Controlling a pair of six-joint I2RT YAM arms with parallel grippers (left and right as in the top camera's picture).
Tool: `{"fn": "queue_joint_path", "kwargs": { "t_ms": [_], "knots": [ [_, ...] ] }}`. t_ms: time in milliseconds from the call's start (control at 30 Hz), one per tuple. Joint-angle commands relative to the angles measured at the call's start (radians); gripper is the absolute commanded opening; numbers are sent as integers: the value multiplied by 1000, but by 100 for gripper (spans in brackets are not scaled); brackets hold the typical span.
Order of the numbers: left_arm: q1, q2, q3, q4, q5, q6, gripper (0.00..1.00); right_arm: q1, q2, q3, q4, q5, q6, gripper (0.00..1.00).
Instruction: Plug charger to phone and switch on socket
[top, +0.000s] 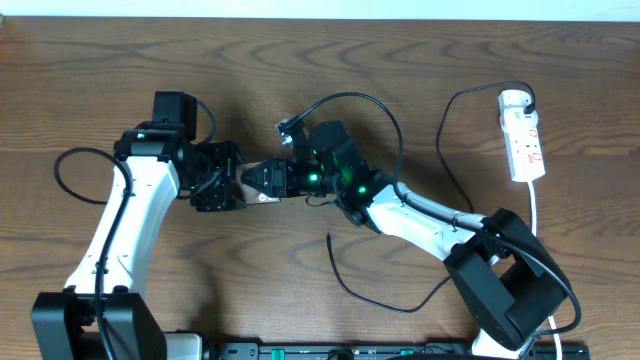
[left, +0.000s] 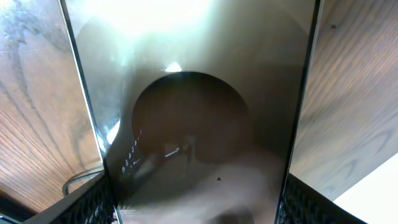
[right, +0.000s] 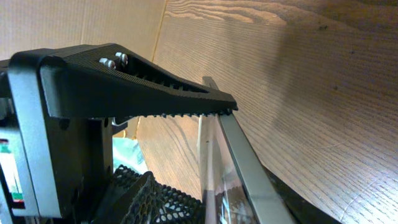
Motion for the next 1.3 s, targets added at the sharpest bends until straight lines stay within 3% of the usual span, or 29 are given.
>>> {"fn": "queue_joint_path", "kwargs": {
  "t_ms": [0,1267],
  "knots": [
    [-14,-5,7,6,19,11,7,11,5,13,0,5,-10,43],
    [-34,-5,7,24,20,38,7,13,5,13,-45,34,-29,22]
  ]
}}
